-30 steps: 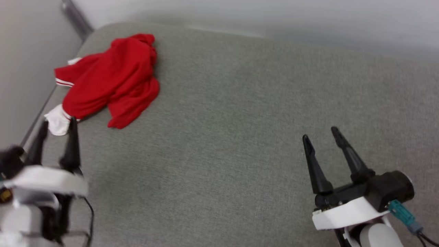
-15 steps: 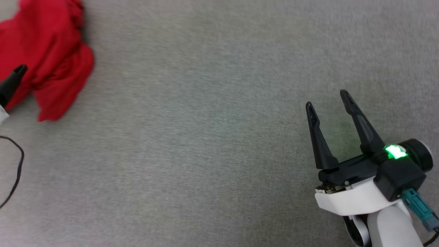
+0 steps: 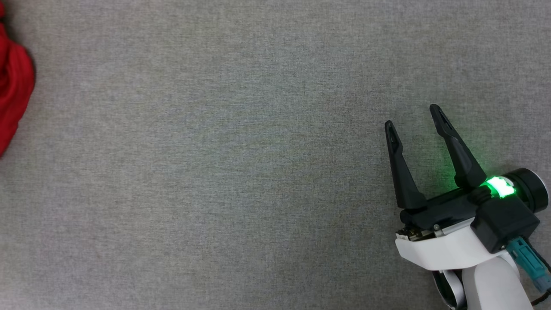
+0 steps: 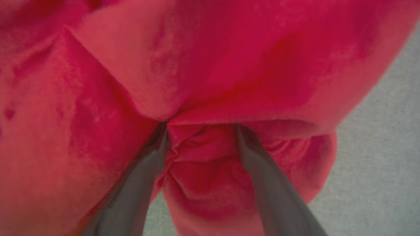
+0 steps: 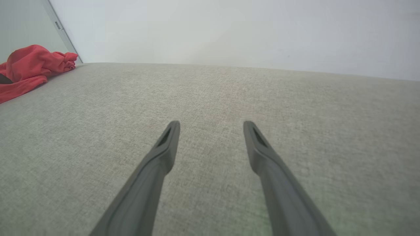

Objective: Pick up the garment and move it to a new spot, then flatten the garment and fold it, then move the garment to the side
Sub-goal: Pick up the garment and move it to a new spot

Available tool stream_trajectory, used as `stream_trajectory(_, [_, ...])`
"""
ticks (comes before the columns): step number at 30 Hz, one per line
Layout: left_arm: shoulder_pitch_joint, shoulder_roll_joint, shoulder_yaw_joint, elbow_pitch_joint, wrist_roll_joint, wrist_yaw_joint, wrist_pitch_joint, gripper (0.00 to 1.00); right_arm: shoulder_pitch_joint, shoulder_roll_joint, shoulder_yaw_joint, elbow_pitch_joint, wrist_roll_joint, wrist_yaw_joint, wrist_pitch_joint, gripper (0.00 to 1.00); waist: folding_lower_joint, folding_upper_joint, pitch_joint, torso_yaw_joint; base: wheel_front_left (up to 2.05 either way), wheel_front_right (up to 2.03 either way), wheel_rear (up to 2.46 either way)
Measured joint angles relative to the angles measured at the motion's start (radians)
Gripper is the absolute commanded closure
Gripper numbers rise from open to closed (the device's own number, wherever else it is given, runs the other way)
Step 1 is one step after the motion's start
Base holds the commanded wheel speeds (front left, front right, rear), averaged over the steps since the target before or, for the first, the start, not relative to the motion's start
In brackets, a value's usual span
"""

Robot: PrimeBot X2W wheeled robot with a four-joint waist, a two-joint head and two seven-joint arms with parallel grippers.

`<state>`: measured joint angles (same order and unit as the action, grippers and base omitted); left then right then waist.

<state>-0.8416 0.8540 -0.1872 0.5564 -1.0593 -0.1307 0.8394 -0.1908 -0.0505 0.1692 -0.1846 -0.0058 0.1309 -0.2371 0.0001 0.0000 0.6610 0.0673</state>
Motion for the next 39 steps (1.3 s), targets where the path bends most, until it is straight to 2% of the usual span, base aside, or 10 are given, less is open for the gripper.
stream_trajectory(1, [-0.006, 0.005, -0.006, 0.007, 0.0, 0.0, 0.01, 0.0, 0.0, 0.0, 0.0, 0.001, 0.0, 0.0, -0.001, 0.0, 0.0, 0.0, 0.003, -0.003, 0.0, 0.0, 0.0])
stream_trajectory(2, [-0.009, 0.005, -0.01, 0.015, -0.003, 0.0, 0.016, 0.35, -0.002, 0.0, 0.0, 0.003, -0.001, 0.0, -0.002, 0.0, 0.0, 0.0, 0.005, -0.005, 0.0, 0.0, 0.0])
stream_trajectory(3, [-0.012, 0.005, -0.014, 0.022, -0.006, 0.0, 0.017, 0.82, -0.003, 0.0, 0.0, 0.005, -0.002, 0.0, -0.003, 0.0, 0.0, 0.0, 0.004, -0.005, 0.0, 0.0, 0.0])
stream_trajectory(4, [-0.016, 0.004, -0.017, 0.03, -0.01, 0.0, 0.015, 1.0, -0.006, 0.0, -0.001, 0.008, -0.002, 0.0, -0.004, 0.0, 0.0, 0.0, 0.002, -0.006, 0.0, 0.0, 0.0])
stream_trajectory(11, [-0.001, -0.007, -0.053, 0.035, -0.027, 0.002, -0.055, 1.0, -0.009, 0.0, -0.003, 0.036, -0.003, 0.0, -0.009, 0.0, 0.0, 0.0, -0.04, -0.006, 0.0, 0.0, 0.0])
stream_trajectory(21, [0.093, 0.005, -0.161, -0.105, -0.063, 0.001, -0.266, 1.0, -0.003, 0.0, 0.012, 0.087, 0.012, 0.0, -0.019, 0.0, -0.0001, 0.0, -0.172, -0.017, 0.0, 0.0, 0.0])
stream_trajectory(25, [0.121, -0.002, -0.208, -0.153, -0.062, 0.001, -0.374, 1.0, 0.01, 0.0, 0.011, 0.097, 0.071, 0.0, -0.021, 0.0, -0.0002, 0.0, -0.238, -0.029, 0.0, 0.0, 0.0])
stream_trajectory(29, [0.158, -0.011, -0.27, -0.196, -0.053, 0.001, -0.453, 1.0, 0.02, 0.0, 0.009, 0.115, 0.08, 0.0, -0.023, 0.0, -0.0003, 0.0, -0.308, -0.047, 0.0, 0.0, 0.0])
stream_trajectory(35, [0.18, -0.059, -0.354, -0.258, -0.042, 0.001, -0.535, 1.0, 0.051, 0.0, 0.0, 0.141, 0.095, 0.0, -0.024, 0.0, -0.0005, 0.0, -0.402, -0.092, 0.0, 0.0, 0.0])
stream_trajectory(39, [0.176, -0.147, -0.414, -0.278, -0.016, 0.001, -0.561, 1.0, 0.062, 0.0, -0.006, 0.155, 0.104, 0.0, -0.025, 0.0, -0.0004, 0.0, -0.442, -0.138, 0.0, 0.0, 0.0])
